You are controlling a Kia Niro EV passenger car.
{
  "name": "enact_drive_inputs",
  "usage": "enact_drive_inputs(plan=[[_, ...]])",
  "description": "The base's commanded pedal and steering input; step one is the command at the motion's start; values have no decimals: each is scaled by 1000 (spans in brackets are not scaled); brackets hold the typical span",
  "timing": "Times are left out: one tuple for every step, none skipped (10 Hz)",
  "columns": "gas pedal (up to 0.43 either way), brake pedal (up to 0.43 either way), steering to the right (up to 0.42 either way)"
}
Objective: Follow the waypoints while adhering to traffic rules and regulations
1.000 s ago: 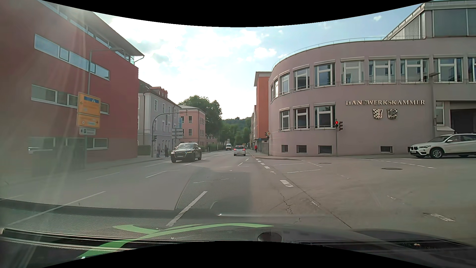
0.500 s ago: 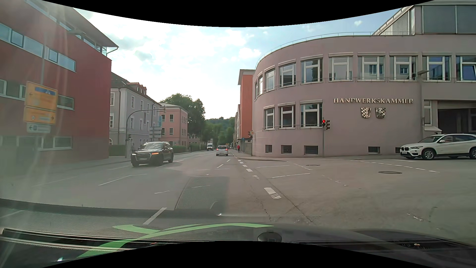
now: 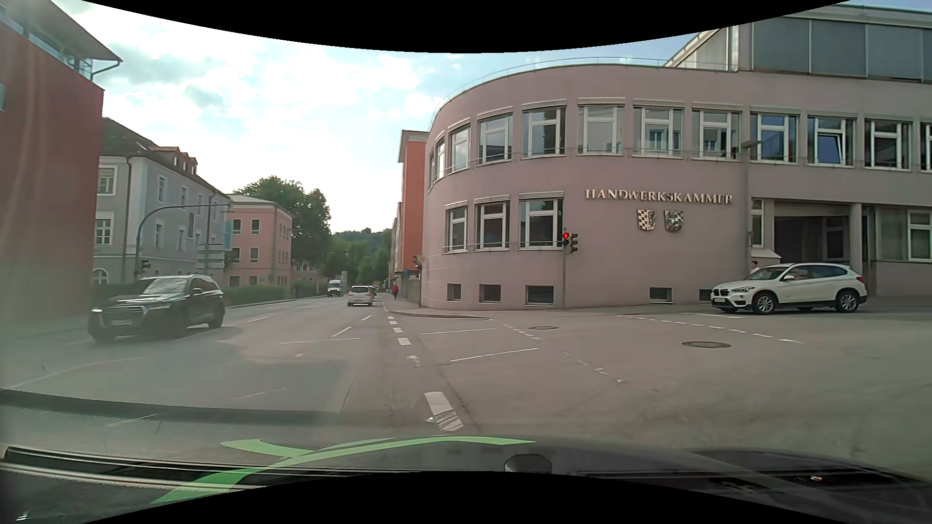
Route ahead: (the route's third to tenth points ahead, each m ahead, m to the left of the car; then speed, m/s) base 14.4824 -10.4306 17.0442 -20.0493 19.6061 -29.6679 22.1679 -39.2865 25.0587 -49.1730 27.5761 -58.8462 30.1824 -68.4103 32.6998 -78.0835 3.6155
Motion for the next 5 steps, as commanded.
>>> enact_drive_inputs(plan=[[87,0,433],[87,0,453],[157,0,480],[177,0,507],[197,0,533]])
